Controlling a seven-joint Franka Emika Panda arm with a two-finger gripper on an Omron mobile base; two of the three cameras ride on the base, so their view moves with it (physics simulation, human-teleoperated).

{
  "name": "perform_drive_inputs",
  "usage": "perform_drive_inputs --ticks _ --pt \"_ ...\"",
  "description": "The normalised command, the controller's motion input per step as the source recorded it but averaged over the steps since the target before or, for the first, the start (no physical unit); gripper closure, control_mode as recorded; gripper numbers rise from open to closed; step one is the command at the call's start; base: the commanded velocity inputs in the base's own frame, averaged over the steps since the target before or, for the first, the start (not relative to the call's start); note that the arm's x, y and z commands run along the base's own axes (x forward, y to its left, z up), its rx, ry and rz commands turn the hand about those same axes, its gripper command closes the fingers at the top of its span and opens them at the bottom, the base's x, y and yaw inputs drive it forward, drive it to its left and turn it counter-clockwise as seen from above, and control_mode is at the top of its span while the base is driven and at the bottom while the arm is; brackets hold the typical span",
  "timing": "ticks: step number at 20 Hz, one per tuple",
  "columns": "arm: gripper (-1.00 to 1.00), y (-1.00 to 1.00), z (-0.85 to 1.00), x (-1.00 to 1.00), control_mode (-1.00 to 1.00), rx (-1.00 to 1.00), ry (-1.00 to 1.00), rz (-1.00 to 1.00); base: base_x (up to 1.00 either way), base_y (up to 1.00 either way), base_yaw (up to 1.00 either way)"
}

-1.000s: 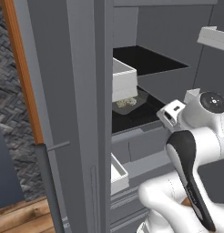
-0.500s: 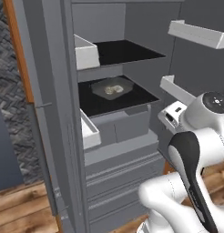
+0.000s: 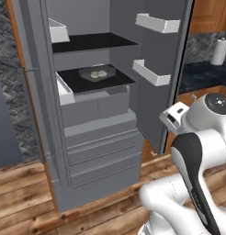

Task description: Place two dumplings into each of the tupperware containers and then place the containers in the fridge.

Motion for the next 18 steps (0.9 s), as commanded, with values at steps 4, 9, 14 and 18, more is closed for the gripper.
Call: perform_drive_inputs --ticks 4,9,14,18 --pt "-1.0 0.0 0.0 0.0 1.0 0.0 0.0 0.0 -0.09 -0.64 0.08" --pt "-1.0 0.0 0.0 0.0 1.0 0.0 0.0 0.0 0.03 -0.93 0.15" --pt "-1.0 0.0 0.0 0.0 1.0 0.0 0.0 0.0 0.0 -1.0 0.13" --pt "-1.0 0.0 0.0 0.0 1.0 0.0 0.0 0.0 0.0 -1.0 0.13"
